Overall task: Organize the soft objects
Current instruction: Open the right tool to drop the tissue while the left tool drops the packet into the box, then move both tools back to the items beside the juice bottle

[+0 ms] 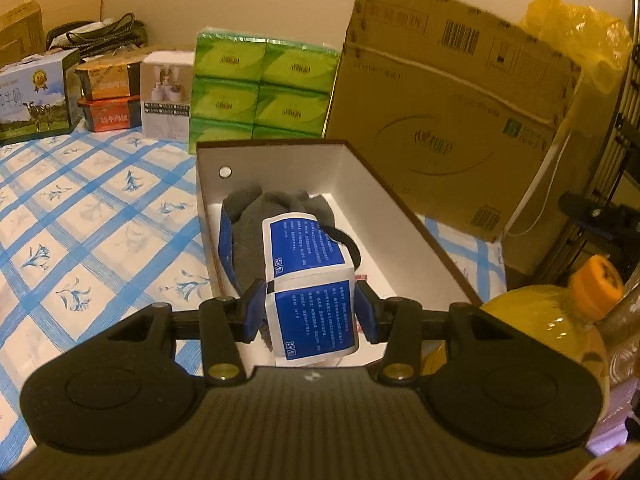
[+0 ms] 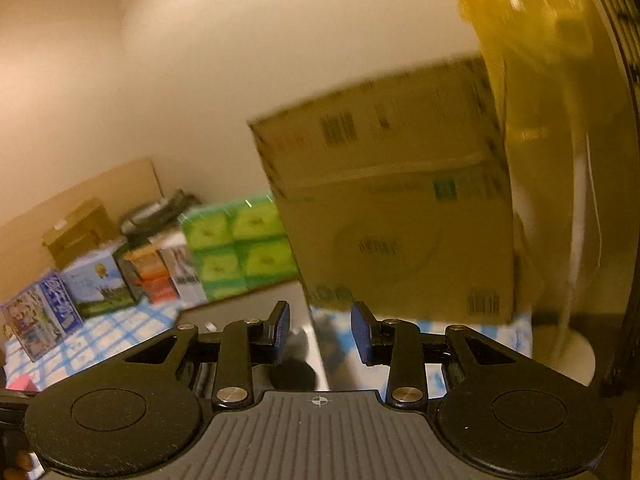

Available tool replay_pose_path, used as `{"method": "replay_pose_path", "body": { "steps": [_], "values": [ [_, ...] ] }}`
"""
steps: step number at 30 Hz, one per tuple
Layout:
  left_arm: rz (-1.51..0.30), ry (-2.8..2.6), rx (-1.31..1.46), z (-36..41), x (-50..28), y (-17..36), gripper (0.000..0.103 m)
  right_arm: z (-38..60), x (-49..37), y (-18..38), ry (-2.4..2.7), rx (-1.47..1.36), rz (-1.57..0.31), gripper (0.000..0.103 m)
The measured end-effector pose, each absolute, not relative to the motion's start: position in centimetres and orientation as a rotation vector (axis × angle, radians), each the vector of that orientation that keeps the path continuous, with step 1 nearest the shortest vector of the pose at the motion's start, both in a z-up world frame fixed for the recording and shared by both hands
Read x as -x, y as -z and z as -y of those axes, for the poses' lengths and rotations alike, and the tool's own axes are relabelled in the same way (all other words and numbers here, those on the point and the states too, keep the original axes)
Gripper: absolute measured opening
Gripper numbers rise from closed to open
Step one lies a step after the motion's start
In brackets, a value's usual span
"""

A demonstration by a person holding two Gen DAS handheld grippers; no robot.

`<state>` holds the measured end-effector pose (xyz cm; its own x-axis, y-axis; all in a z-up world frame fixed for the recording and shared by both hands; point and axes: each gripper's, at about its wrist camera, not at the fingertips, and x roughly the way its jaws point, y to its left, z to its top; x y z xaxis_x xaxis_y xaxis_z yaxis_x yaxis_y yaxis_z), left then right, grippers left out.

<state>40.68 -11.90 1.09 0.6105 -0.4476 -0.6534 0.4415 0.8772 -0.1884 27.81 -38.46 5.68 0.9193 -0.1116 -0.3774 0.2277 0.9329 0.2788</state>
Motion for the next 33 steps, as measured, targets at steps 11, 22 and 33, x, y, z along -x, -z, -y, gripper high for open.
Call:
{"method": "replay_pose_path", "body": {
  "steps": [11,22,33],
  "values": [
    [-0.792,0.457,-0.068,14.4,-43.4,1.3,0.061,41.4,-29.3,-1.3,0.183,-0.403,-0.454,0.036],
    [-0.807,0.419,-0.055,13.1,-42.4,0.9,0.064,41.2,-27.4,-0.2,0.19,-0.407,-0.507,0.036],
    [-0.799,0.357,0.004,7.9,-37.0,-1.2,0.064,39.7,-23.7,0.2,0.156,-0.419,-0.586,0.036]
  ]
}}
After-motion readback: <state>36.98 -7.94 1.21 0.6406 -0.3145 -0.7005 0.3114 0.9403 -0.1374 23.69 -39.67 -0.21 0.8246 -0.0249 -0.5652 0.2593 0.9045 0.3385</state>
